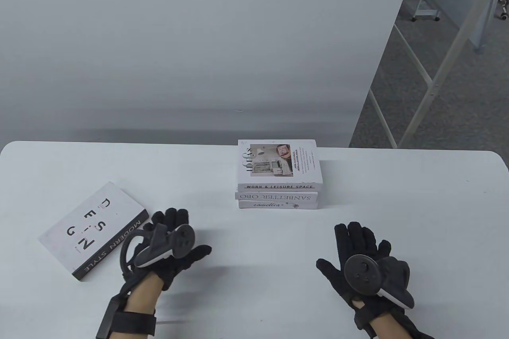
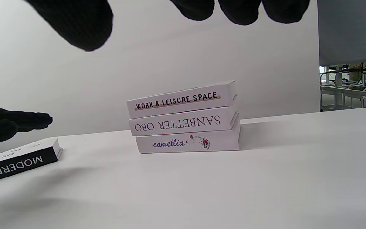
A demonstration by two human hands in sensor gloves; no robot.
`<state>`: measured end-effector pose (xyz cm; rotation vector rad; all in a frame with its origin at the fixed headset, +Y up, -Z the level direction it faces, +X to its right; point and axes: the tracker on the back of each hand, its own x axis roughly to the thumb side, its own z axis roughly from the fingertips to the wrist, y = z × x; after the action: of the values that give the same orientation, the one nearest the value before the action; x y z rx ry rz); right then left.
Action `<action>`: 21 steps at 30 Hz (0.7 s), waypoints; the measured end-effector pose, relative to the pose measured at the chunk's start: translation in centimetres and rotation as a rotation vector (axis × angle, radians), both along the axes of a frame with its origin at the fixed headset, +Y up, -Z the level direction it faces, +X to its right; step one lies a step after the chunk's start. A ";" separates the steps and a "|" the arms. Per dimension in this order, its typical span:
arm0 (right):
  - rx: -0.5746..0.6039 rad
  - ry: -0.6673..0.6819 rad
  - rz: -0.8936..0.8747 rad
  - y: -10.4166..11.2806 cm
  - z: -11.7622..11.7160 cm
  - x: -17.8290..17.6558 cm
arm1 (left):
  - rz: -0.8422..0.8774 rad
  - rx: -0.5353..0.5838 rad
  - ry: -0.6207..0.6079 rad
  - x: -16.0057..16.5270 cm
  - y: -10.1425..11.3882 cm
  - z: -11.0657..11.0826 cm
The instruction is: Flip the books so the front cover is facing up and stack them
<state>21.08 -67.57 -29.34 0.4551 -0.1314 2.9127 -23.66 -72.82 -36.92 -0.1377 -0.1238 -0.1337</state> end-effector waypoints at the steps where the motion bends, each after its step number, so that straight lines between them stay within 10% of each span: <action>1: 0.003 0.001 0.000 0.0 0.0 -0.1 | -0.011 -0.001 0.037 -1.2 0.1 -0.3; 11: 0.008 0.000 -0.003 0.1 0.0 0.0 | -0.181 -0.080 0.371 -14.0 -0.1 -1.5; 21: -0.002 -0.005 0.009 -0.1 -0.1 0.0 | -0.291 -0.131 0.272 -16.8 -3.0 -2.5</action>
<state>21.12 -67.63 -29.47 0.4486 -0.1280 2.9227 -40.45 -75.80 -39.42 -0.3027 0.1609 -0.3953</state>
